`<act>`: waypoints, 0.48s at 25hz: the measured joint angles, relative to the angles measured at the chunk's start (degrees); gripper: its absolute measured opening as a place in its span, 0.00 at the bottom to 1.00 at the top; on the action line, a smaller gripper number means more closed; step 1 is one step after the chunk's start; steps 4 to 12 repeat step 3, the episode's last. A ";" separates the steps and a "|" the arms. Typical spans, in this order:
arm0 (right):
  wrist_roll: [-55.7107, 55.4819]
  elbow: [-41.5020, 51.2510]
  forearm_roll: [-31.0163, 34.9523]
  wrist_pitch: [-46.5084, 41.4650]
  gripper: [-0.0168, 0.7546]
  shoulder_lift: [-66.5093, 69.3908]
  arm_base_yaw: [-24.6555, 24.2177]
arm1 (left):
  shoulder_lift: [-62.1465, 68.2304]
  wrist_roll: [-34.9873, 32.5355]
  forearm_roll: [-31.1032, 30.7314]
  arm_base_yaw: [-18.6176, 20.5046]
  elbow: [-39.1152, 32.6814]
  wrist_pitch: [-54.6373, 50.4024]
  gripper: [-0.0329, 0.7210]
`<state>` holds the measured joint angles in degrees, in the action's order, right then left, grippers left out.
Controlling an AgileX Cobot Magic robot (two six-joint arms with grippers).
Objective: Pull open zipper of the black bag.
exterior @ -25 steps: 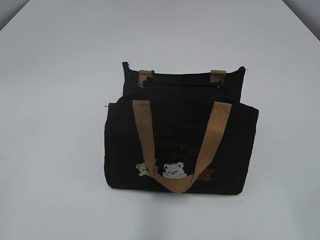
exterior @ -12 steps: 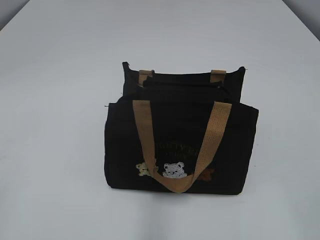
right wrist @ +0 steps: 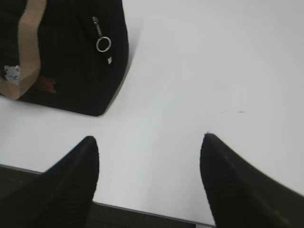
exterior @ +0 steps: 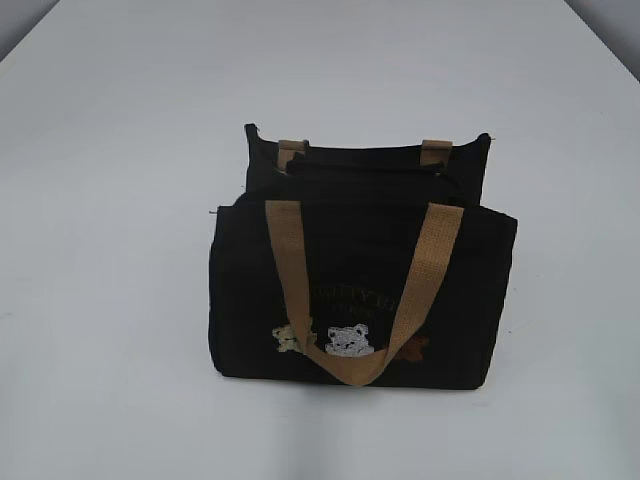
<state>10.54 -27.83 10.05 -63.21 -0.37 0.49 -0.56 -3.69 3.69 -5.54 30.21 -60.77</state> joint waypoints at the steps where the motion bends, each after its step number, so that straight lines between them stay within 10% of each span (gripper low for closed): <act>1: -1.44 0.00 -1.06 0.00 0.69 0.00 0.00 | 0.00 0.00 0.00 0.00 0.00 0.00 0.64; 12: -3.08 0.00 -2.58 0.00 0.69 0.00 0.00 | 0.00 0.00 0.00 0.00 0.00 0.00 0.64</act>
